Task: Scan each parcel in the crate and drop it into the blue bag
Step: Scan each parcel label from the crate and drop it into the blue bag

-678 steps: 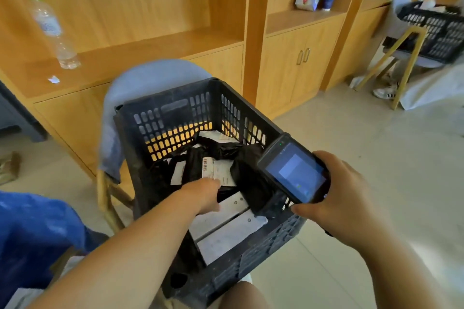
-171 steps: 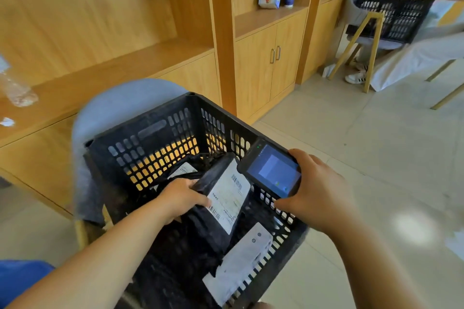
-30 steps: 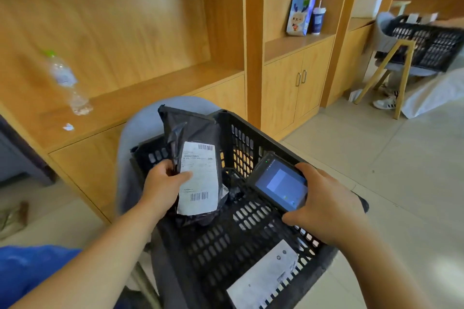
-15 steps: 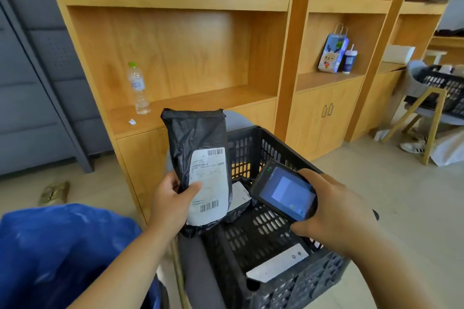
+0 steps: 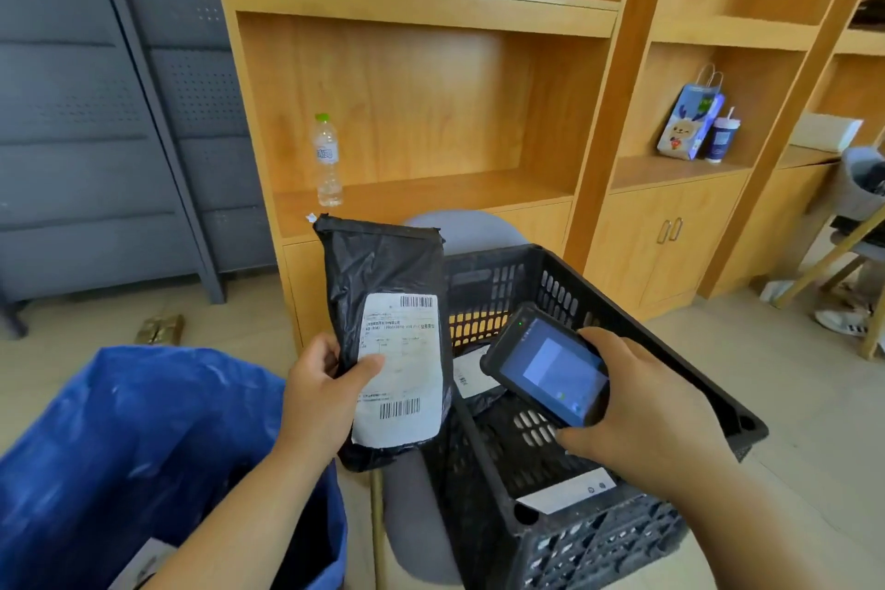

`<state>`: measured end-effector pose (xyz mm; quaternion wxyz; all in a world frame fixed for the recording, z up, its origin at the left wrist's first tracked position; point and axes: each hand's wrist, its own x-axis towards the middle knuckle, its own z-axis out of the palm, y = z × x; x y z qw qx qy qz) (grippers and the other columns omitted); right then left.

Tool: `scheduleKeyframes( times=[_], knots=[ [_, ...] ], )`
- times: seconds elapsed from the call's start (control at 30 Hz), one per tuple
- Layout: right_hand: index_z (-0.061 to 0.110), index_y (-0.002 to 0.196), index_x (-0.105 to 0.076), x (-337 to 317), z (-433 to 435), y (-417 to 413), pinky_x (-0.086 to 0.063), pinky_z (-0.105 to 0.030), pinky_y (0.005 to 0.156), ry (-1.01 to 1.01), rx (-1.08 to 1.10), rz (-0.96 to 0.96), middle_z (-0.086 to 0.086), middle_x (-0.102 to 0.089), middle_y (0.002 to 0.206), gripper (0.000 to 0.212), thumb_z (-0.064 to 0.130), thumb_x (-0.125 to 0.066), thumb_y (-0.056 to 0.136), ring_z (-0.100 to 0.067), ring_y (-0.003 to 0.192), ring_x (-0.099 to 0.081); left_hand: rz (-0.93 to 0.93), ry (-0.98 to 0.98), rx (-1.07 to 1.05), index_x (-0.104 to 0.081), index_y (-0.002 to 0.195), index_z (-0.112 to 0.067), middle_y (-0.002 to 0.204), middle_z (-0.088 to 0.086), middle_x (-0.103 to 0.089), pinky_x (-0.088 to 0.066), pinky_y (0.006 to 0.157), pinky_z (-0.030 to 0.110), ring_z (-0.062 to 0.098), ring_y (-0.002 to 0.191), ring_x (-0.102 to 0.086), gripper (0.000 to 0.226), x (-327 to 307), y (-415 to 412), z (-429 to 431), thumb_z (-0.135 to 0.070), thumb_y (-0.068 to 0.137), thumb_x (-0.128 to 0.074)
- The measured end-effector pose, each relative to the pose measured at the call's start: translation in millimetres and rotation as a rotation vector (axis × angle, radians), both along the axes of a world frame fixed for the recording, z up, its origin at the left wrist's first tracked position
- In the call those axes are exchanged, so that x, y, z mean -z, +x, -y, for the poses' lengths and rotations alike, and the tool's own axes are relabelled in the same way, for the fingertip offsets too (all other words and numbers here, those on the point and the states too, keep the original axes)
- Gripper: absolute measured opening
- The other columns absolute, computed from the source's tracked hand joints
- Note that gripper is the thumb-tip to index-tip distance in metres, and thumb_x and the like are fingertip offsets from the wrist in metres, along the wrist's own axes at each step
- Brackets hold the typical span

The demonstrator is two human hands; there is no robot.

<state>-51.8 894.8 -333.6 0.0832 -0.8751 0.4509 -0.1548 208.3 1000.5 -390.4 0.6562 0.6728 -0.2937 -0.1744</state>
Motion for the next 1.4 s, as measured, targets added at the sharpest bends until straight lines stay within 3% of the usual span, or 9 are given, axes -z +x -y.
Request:
scheduleKeyframes(
  times=[0.3, 0.47, 0.67, 0.87, 0.97, 1.07, 1.13, 1.3, 1.4],
  knots=[
    [0.033, 0.134, -0.030, 16.1, -18.7, 47.7, -0.041, -0.027, 0.061, 0.017, -0.143, -0.023, 0.011, -0.052, 0.116, 0.095, 0.054, -0.079, 0.054, -0.011, 0.086, -0.049, 0.167, 0.310, -0.284, -0.053, 0.077, -0.018, 0.073, 0.001, -0.063, -0.043, 0.057, 0.031, 0.016, 0.068, -0.059, 0.022, 61.0, 59.1, -109.7, -0.014, 0.079, -0.075],
    [0.032, 0.134, -0.032, 23.1, -28.3, 65.3, -0.040, -0.028, 0.061, 0.041, -0.191, -0.049, 0.011, -0.053, 0.116, 0.098, 0.053, -0.080, 0.051, -0.011, 0.087, -0.048, 0.264, 0.558, -0.366, -0.053, 0.108, -0.023, 0.113, -0.005, -0.054, -0.046, 0.081, 0.036, 0.017, 0.100, -0.055, 0.034, 87.9, 85.9, -145.4, -0.022, 0.081, -0.073],
    [0.033, 0.133, -0.032, 26.4, -28.9, 64.6, -0.041, -0.028, 0.061, 0.065, -0.186, -0.045, 0.011, -0.053, 0.115, 0.098, 0.052, -0.081, 0.050, -0.009, 0.083, -0.045, 0.278, 0.601, -0.154, -0.057, 0.089, -0.030, 0.105, -0.009, -0.057, -0.042, 0.076, 0.025, 0.011, 0.095, -0.058, 0.017, 89.4, 77.0, -127.8, -0.025, 0.084, -0.071],
    [0.033, 0.134, -0.032, 23.2, -5.1, 34.7, -0.037, -0.026, 0.058, 0.083, -0.073, -0.019, 0.013, -0.049, 0.107, 0.099, 0.052, -0.080, 0.050, -0.008, 0.081, -0.042, 0.421, 0.580, 0.104, -0.056, 0.084, -0.032, 0.093, -0.013, -0.062, -0.047, 0.076, 0.026, 0.004, 0.091, -0.060, 0.011, 54.3, 48.6, -58.5, -0.030, 0.086, -0.067],
    [0.037, 0.129, -0.031, 22.0, 12.3, 15.7, -0.034, -0.024, 0.055, 0.074, -0.003, -0.010, 0.018, -0.041, 0.098, 0.096, 0.052, -0.080, 0.049, -0.007, 0.081, -0.041, 0.527, 0.517, 0.200, -0.057, 0.081, -0.030, 0.085, -0.010, -0.063, -0.048, 0.073, 0.029, 0.007, 0.083, -0.059, 0.011, 32.0, 30.9, -10.1, -0.032, 0.086, -0.066],
    [0.037, 0.130, -0.029, 24.8, 32.8, -3.8, -0.038, -0.025, 0.059, 0.067, 0.058, 0.001, 0.014, -0.050, 0.108, 0.097, 0.053, -0.080, 0.049, -0.007, 0.084, -0.041, 0.695, 0.459, 0.298, -0.056, 0.080, -0.029, 0.082, -0.014, -0.056, -0.043, 0.066, 0.021, 0.006, 0.081, -0.055, 0.012, 17.5, 9.8, 41.8, -0.028, 0.085, -0.066],
    [0.035, 0.131, -0.032, 27.4, 48.0, -15.6, -0.037, -0.026, 0.060, 0.069, 0.095, 0.010, 0.012, -0.051, 0.109, 0.096, 0.052, -0.080, 0.050, -0.008, 0.083, -0.041, 0.788, 0.455, 0.369, -0.056, 0.082, -0.029, 0.083, -0.015, -0.055, -0.045, 0.069, 0.026, 0.007, 0.082, -0.054, 0.010, 15.2, -4.5, 76.0, -0.030, 0.086, -0.065],
    [0.037, 0.127, -0.031, 37.2, 85.4, -34.8, -0.036, -0.022, 0.056, 0.095, 0.152, 0.015, 0.023, -0.036, 0.089, 0.092, 0.052, -0.079, 0.050, -0.008, 0.078, -0.044, 0.923, 0.666, 0.597, -0.051, 0.096, -0.029, 0.108, -0.008, -0.057, -0.046, 0.081, 0.034, 0.014, 0.097, -0.052, 0.010, 37.2, -31.8, 154.6, -0.035, 0.090, -0.055],
    [0.036, 0.128, -0.029, 48.6, 109.8, -40.2, -0.038, -0.024, 0.058, 0.096, 0.177, 0.012, 0.018, -0.040, 0.096, 0.093, 0.052, -0.079, 0.051, -0.008, 0.081, -0.044, 1.038, 0.887, 0.709, -0.048, 0.122, -0.023, 0.127, 0.001, -0.049, -0.044, 0.091, 0.041, 0.024, 0.113, -0.046, 0.037, 59.4, -43.3, 194.5, -0.041, 0.090, -0.055]
  ],
)
